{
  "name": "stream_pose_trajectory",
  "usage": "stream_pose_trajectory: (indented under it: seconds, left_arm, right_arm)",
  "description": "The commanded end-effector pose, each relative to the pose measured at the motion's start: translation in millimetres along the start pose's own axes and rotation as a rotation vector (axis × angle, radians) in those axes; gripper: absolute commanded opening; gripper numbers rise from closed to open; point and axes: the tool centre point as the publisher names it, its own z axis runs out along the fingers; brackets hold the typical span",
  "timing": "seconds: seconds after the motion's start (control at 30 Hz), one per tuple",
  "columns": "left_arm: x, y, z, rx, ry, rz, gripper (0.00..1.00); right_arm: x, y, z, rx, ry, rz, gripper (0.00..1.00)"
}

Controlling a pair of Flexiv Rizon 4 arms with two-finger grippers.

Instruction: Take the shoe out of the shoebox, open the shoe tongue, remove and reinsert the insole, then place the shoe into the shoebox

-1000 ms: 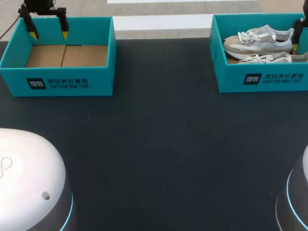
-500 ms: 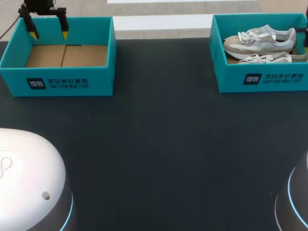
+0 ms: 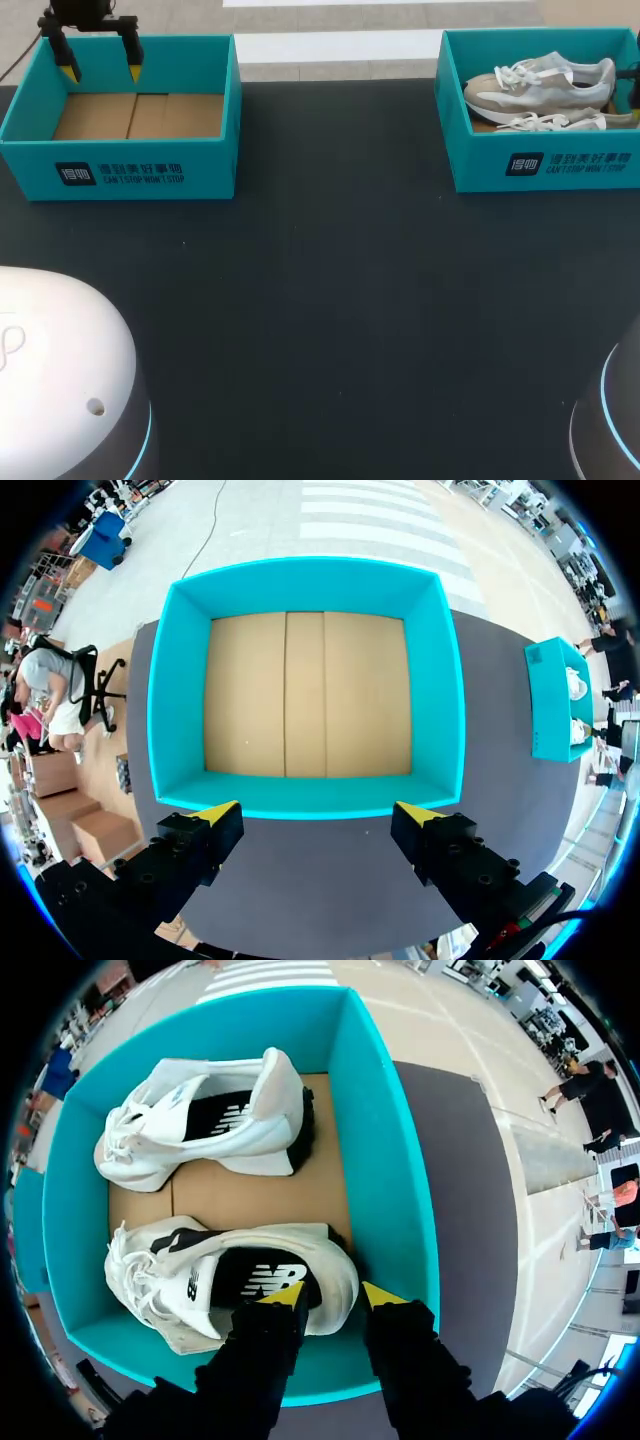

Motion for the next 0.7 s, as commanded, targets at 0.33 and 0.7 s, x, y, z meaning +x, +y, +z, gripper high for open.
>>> stream_pose_trajectory:
  seconds: [0.33, 0.7]
  left_arm:
    - [0.0, 0, 0, 0.0, 0.0, 0.0, 1.0]
    - [0.0, 0, 0, 0.0, 0.0, 0.0, 1.0]
  right_arm:
    - [2.6, 3.7, 35, 0.015, 0.038, -0.001, 0.33]
    - [1.4, -3.4, 40, 0.03, -0.011, 0.02, 0.0]
